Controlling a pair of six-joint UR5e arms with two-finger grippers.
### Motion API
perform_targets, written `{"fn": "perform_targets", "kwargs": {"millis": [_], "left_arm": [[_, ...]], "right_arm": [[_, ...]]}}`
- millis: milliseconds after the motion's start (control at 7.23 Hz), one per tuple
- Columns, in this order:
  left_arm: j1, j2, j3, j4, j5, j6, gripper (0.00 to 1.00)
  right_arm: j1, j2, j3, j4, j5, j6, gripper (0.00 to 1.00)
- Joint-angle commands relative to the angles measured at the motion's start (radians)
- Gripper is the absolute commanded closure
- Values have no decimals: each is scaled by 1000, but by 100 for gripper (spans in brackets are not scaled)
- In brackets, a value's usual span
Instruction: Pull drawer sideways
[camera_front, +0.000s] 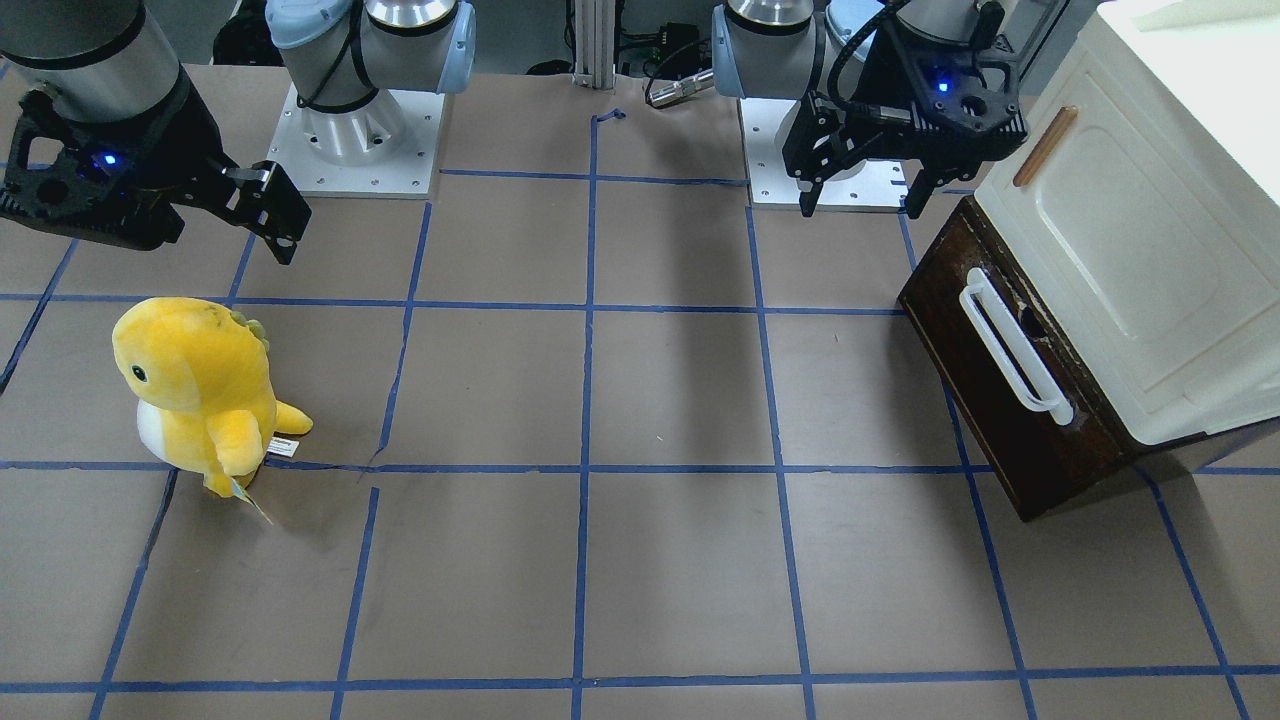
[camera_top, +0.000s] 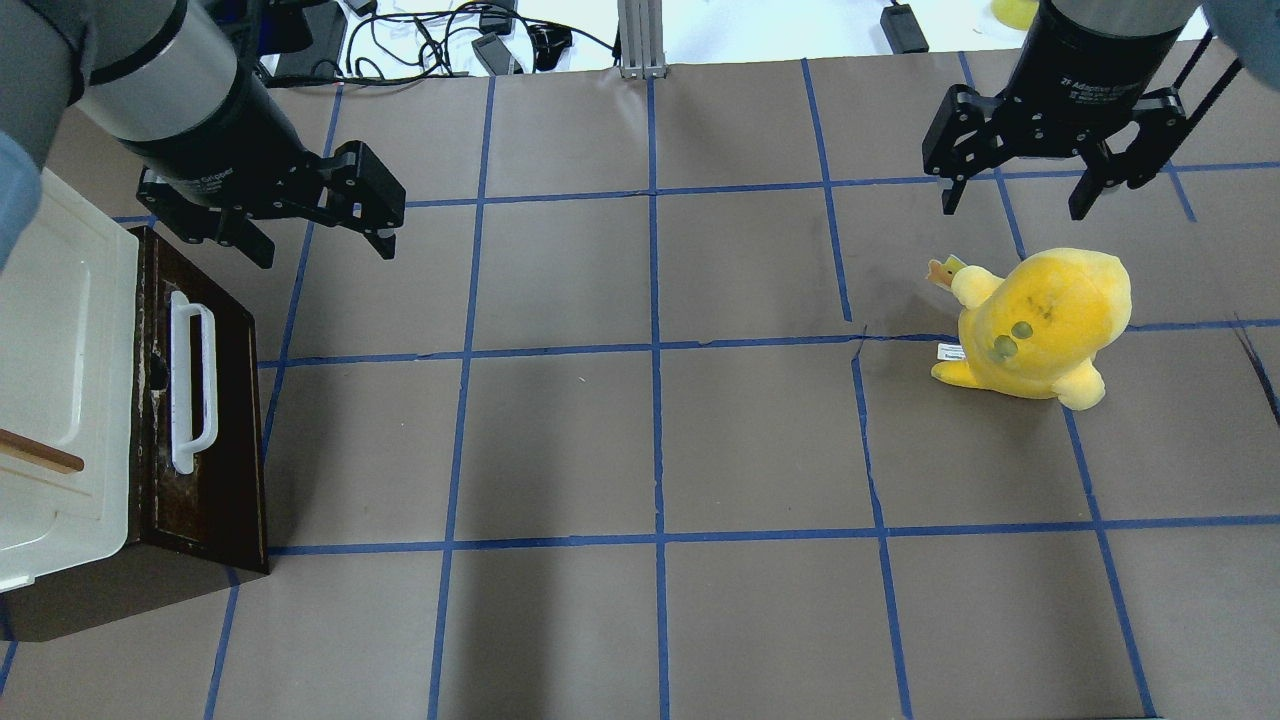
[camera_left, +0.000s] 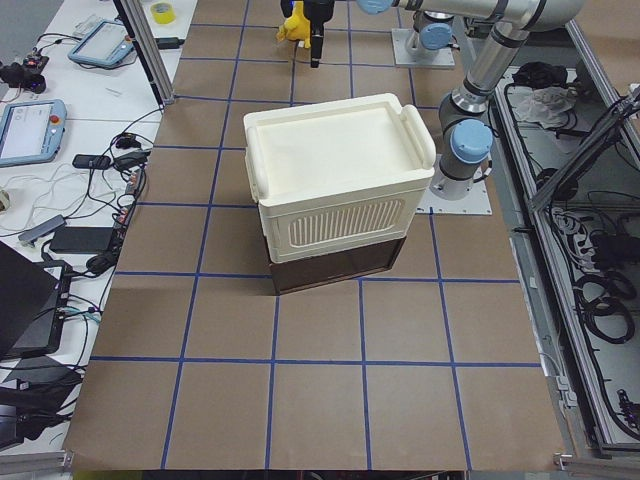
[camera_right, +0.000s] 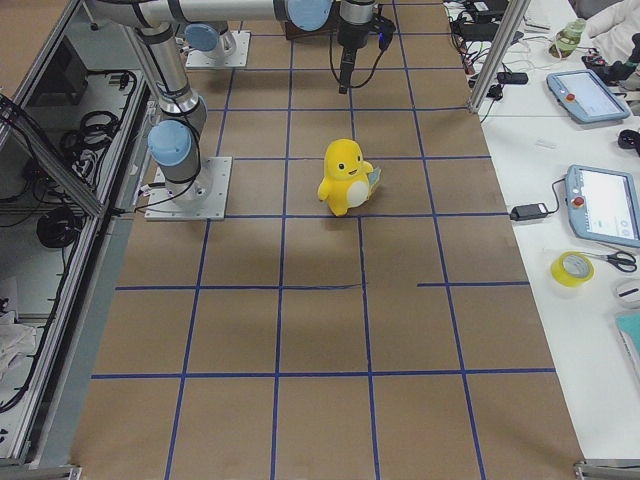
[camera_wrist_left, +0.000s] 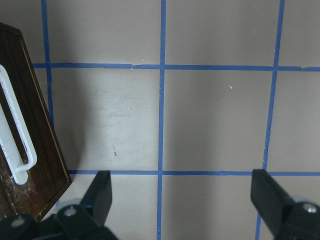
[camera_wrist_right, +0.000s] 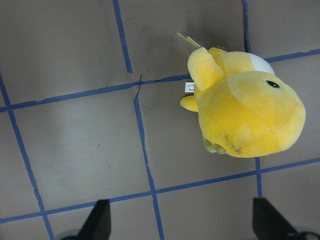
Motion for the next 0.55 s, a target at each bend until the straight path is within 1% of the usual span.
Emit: {"fn": "perform_targets", "kwargs": {"millis": [0, 138, 277, 415], "left_arm": [[3, -10, 3, 1, 5, -11, 0], [3, -25, 2, 7, 5, -14, 0], [3, -73, -7, 23, 8, -14, 0], [-12, -119, -15, 30, 73, -23, 0]], "right_arm": [[0, 0, 0, 0, 0, 0, 0], [0, 0, 0, 0, 0, 0, 0], [0, 0, 0, 0, 0, 0, 0], [0, 0, 0, 0, 0, 0, 0]]}}
